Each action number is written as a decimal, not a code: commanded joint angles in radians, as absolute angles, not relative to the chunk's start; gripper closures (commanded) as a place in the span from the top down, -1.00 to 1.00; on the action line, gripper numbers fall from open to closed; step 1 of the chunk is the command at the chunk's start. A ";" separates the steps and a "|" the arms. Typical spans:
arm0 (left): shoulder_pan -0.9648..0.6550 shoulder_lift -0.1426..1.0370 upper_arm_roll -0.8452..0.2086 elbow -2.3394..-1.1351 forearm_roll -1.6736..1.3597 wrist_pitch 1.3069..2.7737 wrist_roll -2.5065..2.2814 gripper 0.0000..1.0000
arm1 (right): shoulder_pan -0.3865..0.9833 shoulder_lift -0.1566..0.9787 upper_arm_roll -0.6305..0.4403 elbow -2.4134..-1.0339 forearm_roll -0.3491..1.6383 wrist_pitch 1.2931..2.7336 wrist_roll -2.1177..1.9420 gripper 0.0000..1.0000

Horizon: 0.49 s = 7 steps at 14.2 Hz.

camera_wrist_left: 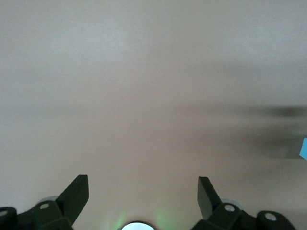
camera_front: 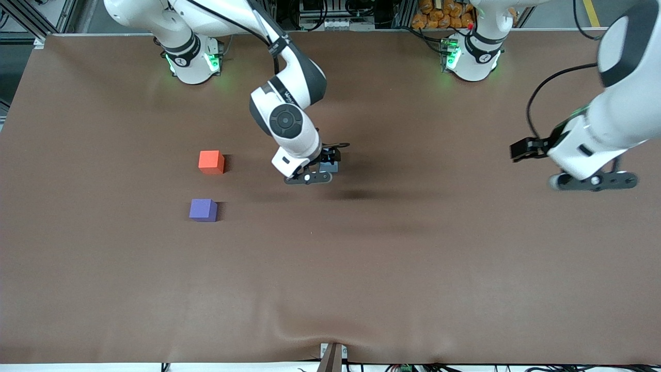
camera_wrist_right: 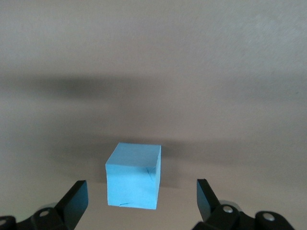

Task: Place blue block between orange and purple blocks
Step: 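Grasp the blue block with the right gripper while the left gripper retracts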

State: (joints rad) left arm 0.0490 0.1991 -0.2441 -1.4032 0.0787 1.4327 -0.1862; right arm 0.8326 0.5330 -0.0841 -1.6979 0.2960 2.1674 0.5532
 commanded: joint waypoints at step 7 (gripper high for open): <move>-0.080 0.033 -0.006 -1.509 0.068 1.391 0.009 1.00 | 0.916 0.584 -0.098 -1.720 0.313 2.246 0.647 1.00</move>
State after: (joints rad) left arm -0.0541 0.1067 -0.0456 -1.4373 0.0779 1.3944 -0.0153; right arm 0.8977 0.5518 -0.0842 -1.7208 0.2960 2.2059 0.6297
